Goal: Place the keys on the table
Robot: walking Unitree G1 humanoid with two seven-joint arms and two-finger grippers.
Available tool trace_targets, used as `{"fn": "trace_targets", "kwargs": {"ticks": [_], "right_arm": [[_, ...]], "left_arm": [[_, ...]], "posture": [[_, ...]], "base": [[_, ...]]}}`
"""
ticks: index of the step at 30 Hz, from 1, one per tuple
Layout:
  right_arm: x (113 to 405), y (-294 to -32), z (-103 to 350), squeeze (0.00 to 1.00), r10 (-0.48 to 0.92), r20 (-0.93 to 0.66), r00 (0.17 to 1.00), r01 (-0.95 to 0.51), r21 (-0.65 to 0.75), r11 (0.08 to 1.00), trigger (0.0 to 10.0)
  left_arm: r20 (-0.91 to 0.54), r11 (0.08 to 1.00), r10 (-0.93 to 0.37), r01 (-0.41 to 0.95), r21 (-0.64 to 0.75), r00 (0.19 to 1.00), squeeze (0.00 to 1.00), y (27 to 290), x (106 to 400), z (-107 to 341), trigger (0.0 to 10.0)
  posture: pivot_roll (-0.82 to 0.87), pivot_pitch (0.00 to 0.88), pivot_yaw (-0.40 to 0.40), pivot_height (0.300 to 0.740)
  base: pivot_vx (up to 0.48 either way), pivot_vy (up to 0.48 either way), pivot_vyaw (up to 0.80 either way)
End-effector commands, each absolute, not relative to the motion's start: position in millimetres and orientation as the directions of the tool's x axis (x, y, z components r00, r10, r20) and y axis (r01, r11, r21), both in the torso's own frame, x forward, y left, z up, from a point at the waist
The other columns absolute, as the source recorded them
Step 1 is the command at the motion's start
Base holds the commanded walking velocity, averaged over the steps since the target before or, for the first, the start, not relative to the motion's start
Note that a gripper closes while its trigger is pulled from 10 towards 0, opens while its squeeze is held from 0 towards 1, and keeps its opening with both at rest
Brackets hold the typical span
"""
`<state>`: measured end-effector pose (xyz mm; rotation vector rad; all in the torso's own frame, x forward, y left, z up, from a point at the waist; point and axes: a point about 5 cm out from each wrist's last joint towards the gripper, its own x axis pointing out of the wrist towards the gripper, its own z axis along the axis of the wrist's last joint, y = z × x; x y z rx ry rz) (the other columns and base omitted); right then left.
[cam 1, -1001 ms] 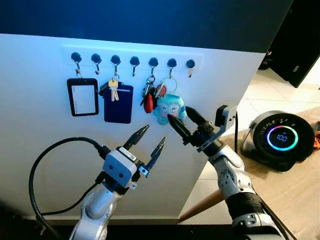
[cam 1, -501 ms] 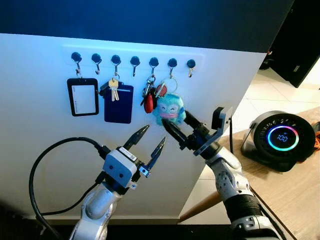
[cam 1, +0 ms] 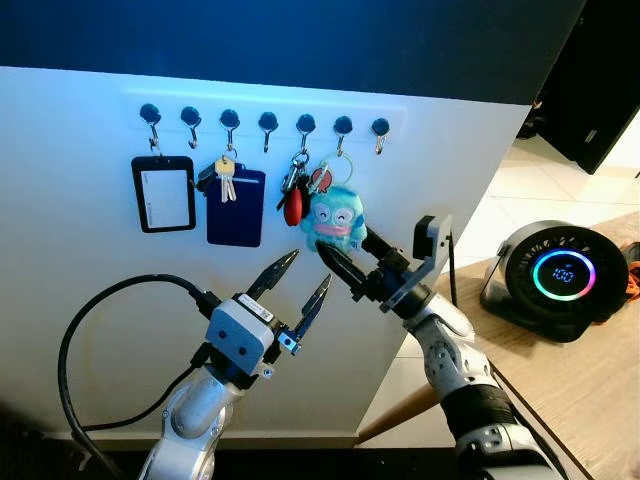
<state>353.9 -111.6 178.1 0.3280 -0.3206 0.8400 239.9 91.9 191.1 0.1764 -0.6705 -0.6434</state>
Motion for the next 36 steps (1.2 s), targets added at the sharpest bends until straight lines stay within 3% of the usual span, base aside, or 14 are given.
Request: {"fn": "trace_targets", "kwargs": {"ticks": [1, 11, 12, 13, 14, 15, 36], "right_arm": [[355.3, -110.4, 175.4, 0.00, 0.669, 0.392, 0.631, -0.764, 0.162, 0.625, 10.0], [358.5, -103.2, 179.1, 0.00, 0.695, 0.396, 0.600, -0.790, 0.156, 0.593, 10.0], [359.0, -103.2, 179.2, 0.00, 0.696, 0.398, 0.598, -0.791, 0.157, 0.591, 4.4], [359.3, -103.7, 178.8, 0.00, 0.696, 0.400, 0.596, -0.793, 0.157, 0.589, 1.4], [359.3, -103.7, 178.8, 0.00, 0.696, 0.400, 0.596, -0.793, 0.157, 0.589, 1.4], [359.1, -103.9, 178.5, 0.00, 0.696, 0.401, 0.596, -0.793, 0.158, 0.588, 0.0], [357.8, -107.4, 178.5, 0.00, 0.682, 0.420, 0.598, -0.786, 0.142, 0.602, 0.0]], "left_arm": [[0.505, 0.783, -0.621, 0.504, 0.365, 0.599, 0.00, 89.4, 239.5, 187.0, 10.0], [0.506, 0.784, -0.620, 0.499, 0.368, 0.600, 0.00, 89.9, 239.7, 187.3, 10.0], [0.506, 0.785, -0.619, 0.499, 0.368, 0.601, 0.00, 90.2, 239.7, 187.3, 10.0], [0.505, 0.784, -0.619, 0.498, 0.369, 0.601, 0.00, 90.4, 239.5, 187.1, 10.0], [0.505, 0.784, -0.619, 0.498, 0.369, 0.601, 0.00, 90.4, 239.5, 187.1, 10.0], [0.505, 0.784, -0.620, 0.499, 0.370, 0.601, 0.00, 90.5, 239.5, 187.1, 10.0], [0.499, 0.779, -0.627, 0.498, 0.381, 0.598, 0.00, 90.9, 238.5, 187.2, 10.0]], "posture": [[0.11, 0.091, -0.108, 0.740], [0.11, 0.088, -0.112, 0.740], [0.11, 0.085, -0.112, 0.740], [0.11, 0.085, -0.111, 0.740], [0.11, 0.085, -0.111, 0.740], [0.11, 0.085, -0.111, 0.740], [0.11, 0.085, -0.106, 0.740]], "base": [[0.000, 0.000, 0.00], [0.000, 0.000, 0.00], [0.000, 0.000, 0.00], [0.000, 0.000, 0.00], [0.000, 0.000, 0.00], [0.000, 0.000, 0.00], [0.000, 0.000, 0.00]]}}
